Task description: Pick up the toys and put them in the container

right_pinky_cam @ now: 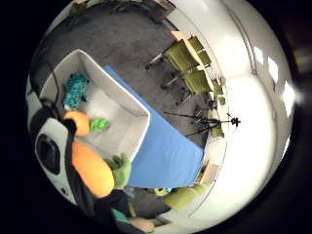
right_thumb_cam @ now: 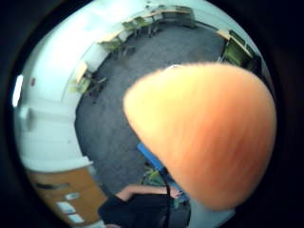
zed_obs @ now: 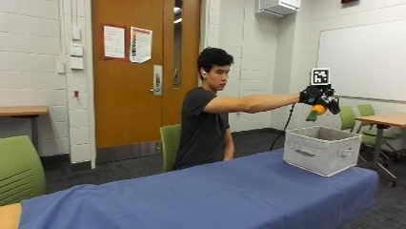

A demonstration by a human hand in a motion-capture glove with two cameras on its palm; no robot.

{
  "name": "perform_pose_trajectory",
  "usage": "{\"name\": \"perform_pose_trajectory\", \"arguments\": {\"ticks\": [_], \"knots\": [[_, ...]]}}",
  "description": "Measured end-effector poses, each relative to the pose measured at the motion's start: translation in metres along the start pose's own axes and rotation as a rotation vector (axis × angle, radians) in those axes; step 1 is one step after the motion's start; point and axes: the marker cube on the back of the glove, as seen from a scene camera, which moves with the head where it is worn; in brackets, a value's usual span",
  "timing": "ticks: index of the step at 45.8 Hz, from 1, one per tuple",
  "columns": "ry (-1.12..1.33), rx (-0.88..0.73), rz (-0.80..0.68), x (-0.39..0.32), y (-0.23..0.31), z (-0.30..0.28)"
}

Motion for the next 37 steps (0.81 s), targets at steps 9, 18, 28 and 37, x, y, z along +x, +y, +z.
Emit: {"name": "perform_pose_trajectory", "arguments": {"ticks": [9,18,28,37], "knots": [[0.014,-0.046,-0.052,0.009,0.018,0.011],[-0.177,-0.023,0.045,-0.047,0.051,0.0],[0.22,-0.016,0.185,0.092,0.134,0.026],[0.169,-0.003,0.284,0.159,0.216,0.039]]}}
